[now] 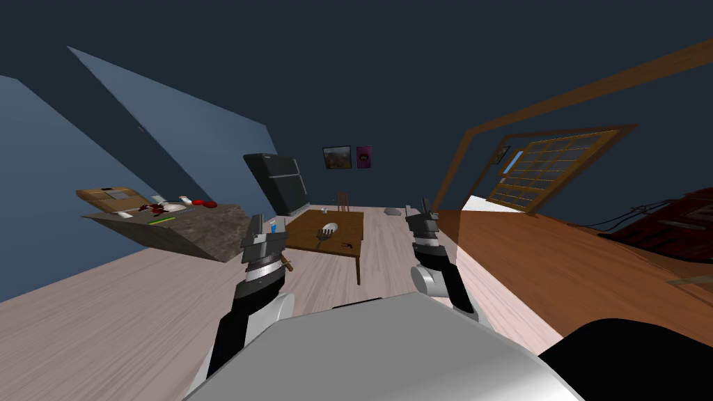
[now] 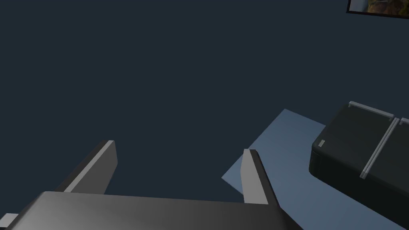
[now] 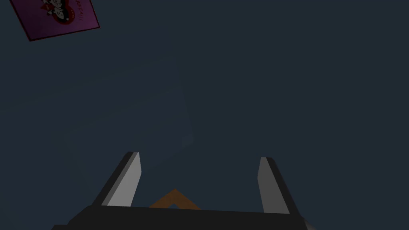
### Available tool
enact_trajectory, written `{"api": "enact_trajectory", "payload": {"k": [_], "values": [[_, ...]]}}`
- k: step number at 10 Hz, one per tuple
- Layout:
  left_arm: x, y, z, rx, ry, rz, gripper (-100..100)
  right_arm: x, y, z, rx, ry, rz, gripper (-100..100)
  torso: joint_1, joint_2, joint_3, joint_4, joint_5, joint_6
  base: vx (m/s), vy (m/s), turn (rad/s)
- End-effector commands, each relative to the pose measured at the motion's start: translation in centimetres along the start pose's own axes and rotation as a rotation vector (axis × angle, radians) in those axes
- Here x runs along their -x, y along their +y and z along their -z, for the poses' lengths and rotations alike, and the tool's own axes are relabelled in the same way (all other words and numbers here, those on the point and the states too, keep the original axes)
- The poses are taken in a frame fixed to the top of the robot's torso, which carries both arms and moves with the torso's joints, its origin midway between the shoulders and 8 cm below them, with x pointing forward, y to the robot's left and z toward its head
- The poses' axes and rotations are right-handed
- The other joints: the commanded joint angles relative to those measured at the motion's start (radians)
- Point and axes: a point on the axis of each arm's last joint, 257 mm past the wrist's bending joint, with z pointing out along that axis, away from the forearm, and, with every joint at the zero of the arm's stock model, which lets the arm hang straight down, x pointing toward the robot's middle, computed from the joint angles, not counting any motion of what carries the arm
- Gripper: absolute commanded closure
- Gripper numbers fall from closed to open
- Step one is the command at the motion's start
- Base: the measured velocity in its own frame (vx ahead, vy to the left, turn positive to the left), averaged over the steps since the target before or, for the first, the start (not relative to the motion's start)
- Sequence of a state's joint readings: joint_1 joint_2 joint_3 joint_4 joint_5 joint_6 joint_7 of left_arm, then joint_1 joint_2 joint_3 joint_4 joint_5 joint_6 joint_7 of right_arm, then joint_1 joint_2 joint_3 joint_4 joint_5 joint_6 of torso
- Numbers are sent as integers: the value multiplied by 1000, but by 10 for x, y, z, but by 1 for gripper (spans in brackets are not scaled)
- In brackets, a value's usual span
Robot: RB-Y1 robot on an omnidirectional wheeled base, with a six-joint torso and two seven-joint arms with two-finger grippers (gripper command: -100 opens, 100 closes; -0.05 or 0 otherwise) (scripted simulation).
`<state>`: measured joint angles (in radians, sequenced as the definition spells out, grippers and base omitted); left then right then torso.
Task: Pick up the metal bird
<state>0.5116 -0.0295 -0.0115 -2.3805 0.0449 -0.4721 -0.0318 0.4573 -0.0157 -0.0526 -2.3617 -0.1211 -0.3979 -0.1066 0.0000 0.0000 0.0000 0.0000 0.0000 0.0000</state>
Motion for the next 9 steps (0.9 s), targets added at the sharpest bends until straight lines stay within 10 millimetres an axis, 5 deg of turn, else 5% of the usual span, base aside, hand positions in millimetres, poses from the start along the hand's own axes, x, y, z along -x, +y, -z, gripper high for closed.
{"api": "enact_trajectory", "payload": {"k": [1, 4, 9], "values": [[-5, 9, 1, 23, 39, -12, -100, 0, 0, 0, 0, 0, 0, 0, 0, 0, 0, 0, 0, 0, 5, -25, -8], [-13, 44, 6, 112, 119, -45, -100, 0, 0, 0, 0, 0, 0, 0, -5, -1, -1, 0, -1, 0, 17, -78, -10], [-9, 139, 29, 361, 215, -120, -100, 0, 0, 0, 0, 0, 0, 0, -11, -2, -1, -1, -2, 0, 34, -149, -18]]}}
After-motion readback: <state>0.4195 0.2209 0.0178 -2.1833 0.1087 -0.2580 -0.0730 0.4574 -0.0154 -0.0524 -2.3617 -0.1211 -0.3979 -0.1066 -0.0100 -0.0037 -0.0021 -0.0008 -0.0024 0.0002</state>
